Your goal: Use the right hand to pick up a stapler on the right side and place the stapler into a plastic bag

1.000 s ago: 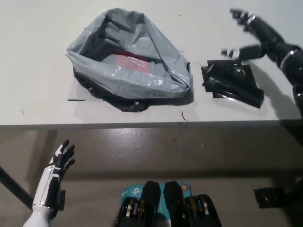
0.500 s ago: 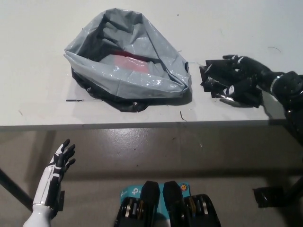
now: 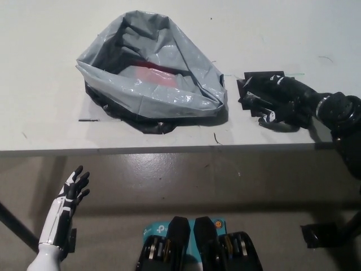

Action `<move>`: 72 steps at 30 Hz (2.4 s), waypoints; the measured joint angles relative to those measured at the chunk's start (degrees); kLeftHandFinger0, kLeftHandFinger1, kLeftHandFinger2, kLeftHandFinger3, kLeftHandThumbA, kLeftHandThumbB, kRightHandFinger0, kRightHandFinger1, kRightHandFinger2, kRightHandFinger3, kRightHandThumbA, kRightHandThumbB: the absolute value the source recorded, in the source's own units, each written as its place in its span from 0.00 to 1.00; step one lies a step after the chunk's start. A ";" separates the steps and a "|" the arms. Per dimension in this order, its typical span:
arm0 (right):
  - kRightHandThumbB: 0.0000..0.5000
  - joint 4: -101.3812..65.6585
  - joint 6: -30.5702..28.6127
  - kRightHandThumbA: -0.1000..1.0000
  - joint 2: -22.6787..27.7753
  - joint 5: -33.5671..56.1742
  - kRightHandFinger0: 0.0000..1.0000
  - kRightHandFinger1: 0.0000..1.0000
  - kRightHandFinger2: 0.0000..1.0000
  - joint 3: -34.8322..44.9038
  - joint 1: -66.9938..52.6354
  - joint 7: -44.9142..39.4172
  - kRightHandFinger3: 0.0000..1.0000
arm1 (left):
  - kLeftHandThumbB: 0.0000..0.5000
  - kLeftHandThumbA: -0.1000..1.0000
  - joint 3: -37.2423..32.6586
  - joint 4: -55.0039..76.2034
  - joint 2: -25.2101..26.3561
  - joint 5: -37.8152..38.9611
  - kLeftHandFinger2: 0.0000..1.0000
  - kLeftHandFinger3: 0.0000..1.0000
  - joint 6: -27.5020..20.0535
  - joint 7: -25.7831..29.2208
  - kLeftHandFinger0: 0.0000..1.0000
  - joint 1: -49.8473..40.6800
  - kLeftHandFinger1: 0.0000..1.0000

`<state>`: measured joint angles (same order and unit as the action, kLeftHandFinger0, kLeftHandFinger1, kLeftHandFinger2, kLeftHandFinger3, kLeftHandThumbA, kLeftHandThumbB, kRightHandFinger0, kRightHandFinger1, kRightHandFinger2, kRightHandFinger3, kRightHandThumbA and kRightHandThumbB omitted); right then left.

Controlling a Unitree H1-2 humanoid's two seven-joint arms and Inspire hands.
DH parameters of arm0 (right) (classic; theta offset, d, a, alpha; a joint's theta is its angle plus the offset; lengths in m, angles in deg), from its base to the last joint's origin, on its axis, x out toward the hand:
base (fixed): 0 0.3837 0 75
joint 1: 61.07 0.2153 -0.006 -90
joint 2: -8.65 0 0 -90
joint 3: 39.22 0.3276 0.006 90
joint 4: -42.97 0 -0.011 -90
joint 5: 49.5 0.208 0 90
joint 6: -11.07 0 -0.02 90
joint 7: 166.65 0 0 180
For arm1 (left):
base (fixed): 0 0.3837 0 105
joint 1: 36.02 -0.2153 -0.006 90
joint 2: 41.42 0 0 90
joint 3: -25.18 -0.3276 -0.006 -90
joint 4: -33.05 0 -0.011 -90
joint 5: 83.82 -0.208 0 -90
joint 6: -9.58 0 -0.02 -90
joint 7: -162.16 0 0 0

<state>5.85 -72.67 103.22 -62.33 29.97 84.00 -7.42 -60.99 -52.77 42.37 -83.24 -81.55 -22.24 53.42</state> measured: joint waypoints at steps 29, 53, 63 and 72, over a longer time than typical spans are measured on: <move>0.37 4.67 -5.84 0.25 -3.04 -4.62 0.21 0.58 0.79 3.72 -0.68 12.79 0.55 | 0.00 1.00 -0.04 0.03 0.21 0.00 1.00 1.00 0.01 -0.02 1.00 0.06 1.00; 0.32 8.67 7.19 0.30 -9.59 20.50 0.00 0.29 0.60 44.95 -0.82 6.08 0.83 | 0.00 1.00 -0.08 -0.33 0.18 -0.07 1.00 1.00 0.30 -0.01 1.00 0.15 1.00; 0.35 8.92 14.56 0.29 -12.90 28.58 0.00 0.30 0.63 50.43 4.44 2.74 0.76 | 0.00 1.00 -0.09 -0.33 0.30 -0.07 1.00 1.00 0.04 -0.02 1.00 0.98 1.00; 0.27 5.69 17.79 0.21 -15.72 30.78 0.00 0.35 0.66 44.93 13.98 0.36 0.71 | 0.00 1.00 -0.14 -0.30 0.54 -0.04 1.00 1.00 0.02 -0.05 1.00 1.42 1.00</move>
<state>11.54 -54.87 87.50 -31.55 74.91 97.98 -7.06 -61.13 -53.07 42.91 -83.28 -81.54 -22.29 54.84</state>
